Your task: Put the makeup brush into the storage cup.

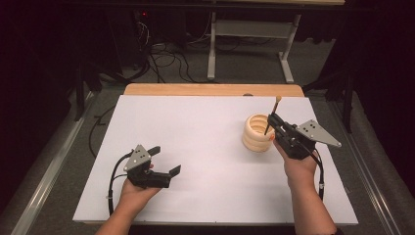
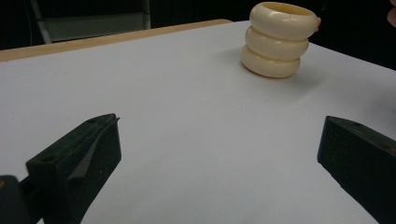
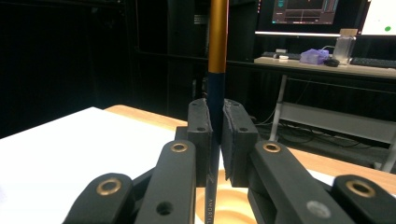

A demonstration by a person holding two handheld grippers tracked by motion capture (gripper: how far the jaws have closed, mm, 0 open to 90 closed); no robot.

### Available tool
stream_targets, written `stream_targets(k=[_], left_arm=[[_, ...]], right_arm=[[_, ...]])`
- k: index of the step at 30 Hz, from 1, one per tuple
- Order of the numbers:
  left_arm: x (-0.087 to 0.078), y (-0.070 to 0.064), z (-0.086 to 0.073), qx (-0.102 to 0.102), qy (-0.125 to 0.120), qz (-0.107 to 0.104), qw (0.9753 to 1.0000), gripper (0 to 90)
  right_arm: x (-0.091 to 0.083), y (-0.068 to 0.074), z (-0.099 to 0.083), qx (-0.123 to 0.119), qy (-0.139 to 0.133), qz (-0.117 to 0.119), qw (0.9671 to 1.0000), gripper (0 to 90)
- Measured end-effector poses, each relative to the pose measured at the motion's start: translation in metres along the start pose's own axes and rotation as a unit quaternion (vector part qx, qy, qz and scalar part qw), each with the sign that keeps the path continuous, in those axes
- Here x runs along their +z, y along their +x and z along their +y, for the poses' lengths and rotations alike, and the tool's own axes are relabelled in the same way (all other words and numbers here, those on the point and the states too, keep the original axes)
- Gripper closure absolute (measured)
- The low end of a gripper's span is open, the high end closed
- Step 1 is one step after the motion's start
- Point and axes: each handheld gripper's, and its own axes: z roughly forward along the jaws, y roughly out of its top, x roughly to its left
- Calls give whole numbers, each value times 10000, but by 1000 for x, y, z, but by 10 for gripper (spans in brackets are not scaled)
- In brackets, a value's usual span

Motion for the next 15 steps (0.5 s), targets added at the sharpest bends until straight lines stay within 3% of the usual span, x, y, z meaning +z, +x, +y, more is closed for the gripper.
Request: stream_targets(k=[10,15], left_arm=[[-1,0,0,-8,-29,-1,10000,3],[-2,1,0,-27,-54,-4,10000,3]], right_arm=[[12,-4,2,-87,56,-118,9999,850],[18,-7,-2,-8,142,-149,9998,850]])
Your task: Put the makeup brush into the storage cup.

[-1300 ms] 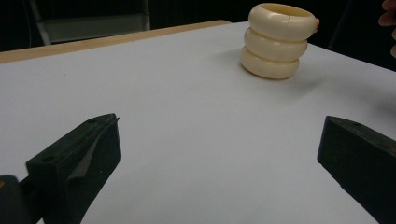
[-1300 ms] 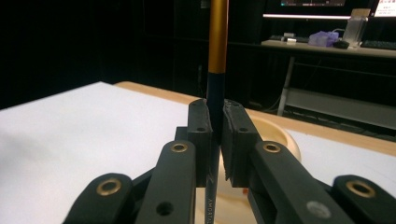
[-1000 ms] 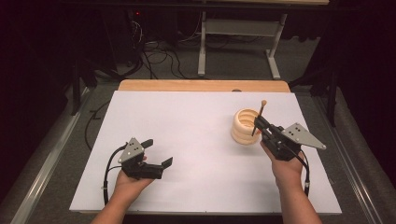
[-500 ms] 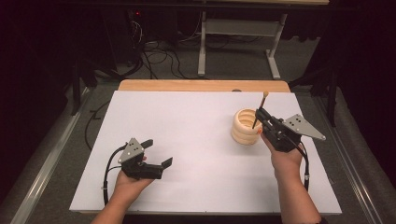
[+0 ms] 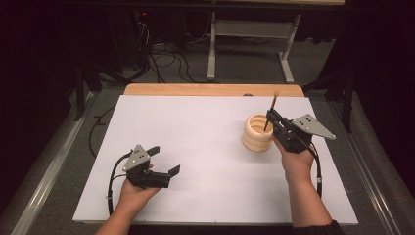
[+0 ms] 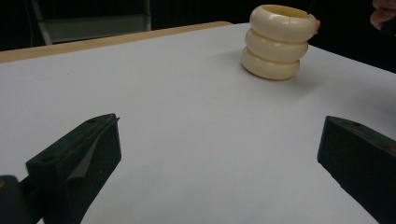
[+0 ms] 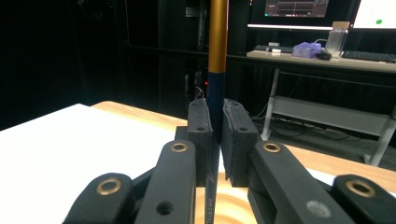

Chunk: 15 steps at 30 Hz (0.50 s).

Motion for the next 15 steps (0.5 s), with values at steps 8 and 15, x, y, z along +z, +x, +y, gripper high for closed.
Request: stream_targets(k=[8,15], left_arm=[[-1,0,0,-27,-25,-4,10000,3],[-3,2,1,-71,-54,1,10000,3]], right_arm=[[10,-5,-5,39,107,-102,9999,849],[19,-11,-9,145,219,-142,9996,849]])
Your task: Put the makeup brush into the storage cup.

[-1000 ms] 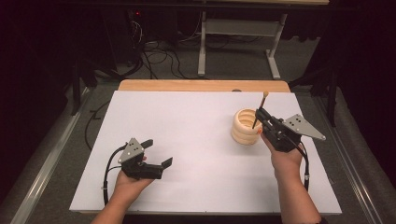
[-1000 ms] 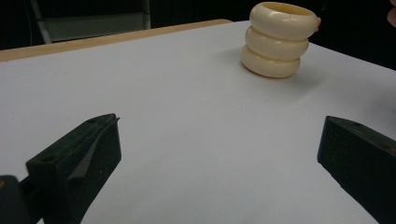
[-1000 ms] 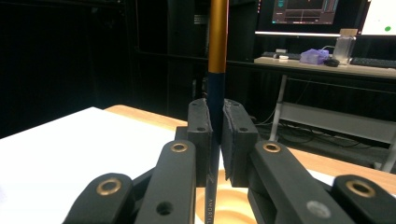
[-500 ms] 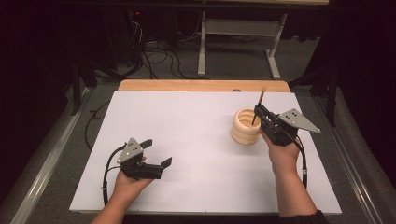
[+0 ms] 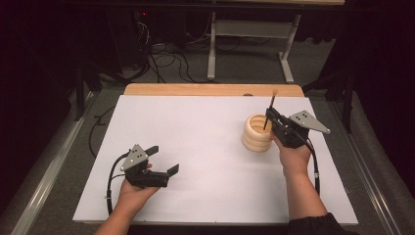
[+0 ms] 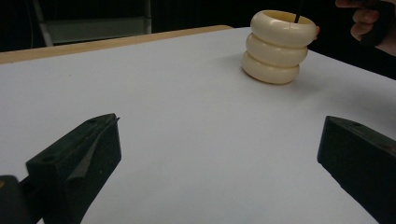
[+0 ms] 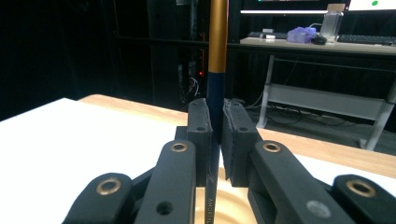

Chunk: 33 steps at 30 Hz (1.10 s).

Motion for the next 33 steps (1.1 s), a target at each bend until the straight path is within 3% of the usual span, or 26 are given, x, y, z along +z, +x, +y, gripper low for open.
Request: stream_targets(k=[13,26,33], left_arm=[[0,-1,0,14,-15,-21,10000,3],[0,-1,0,7,-11,-24,10000,3],[0,0,0,6,-12,-10,10000,3]], right_arm=[[8,-1,-8,-97,261,22,9996,849],[8,-1,-23,-19,491,37,9988,846],[9,1,-25,-58,515,100,9986,846]])
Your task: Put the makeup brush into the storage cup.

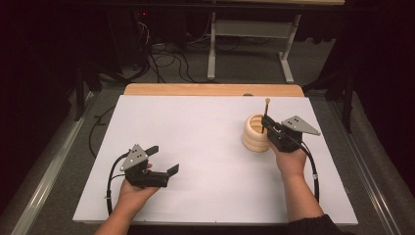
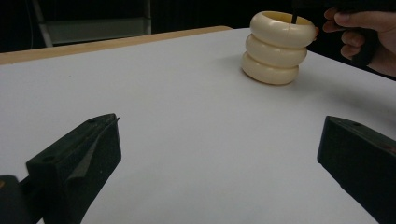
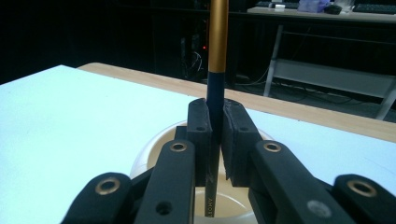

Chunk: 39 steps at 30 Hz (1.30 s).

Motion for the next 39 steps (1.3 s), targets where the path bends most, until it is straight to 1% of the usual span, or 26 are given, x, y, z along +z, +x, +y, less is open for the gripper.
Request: stream_targets(k=[4,8,13,16,18,21,23,27,29,32,36,39], left_arm=[[-1,0,0,-3,1,0,10000,3],[-1,0,0,-9,-1,10,10000,3],[0,0,-1,-10,1,-2,10000,3],[0,0,-1,-12,3,6,10000,3],[-1,0,0,-11,-6,5,10000,3],[-1,0,0,-13,-6,0,10000,3],[0,0,0,-13,-7,1,10000,3],[0,0,0,-13,-12,-1,10000,3],[0,0,0,-17,-15,0,10000,3],[0,0,0,-22,-4,-7,10000,3],[0,1,0,-18,-9,-7,10000,3],[-1,1,0,-28,-24,8,10000,3]], right_arm=[[1,1,-2,20,69,-7,10000,845],[2,1,-2,-14,81,3,10000,844],[4,0,-3,-21,160,3,9999,844],[4,-1,-3,33,145,-29,9999,839],[4,-1,-1,21,145,-6,9999,777],[4,-1,1,95,71,18,9999,604],[4,-1,1,90,46,26,9999,515],[4,-3,1,154,58,6,9999,432],[3,-4,1,133,52,-6,9999,405],[3,-3,2,164,28,16,9999,376],[2,-1,3,92,-10,-2,10000,295],[1,0,3,96,2,85,9999,250]])
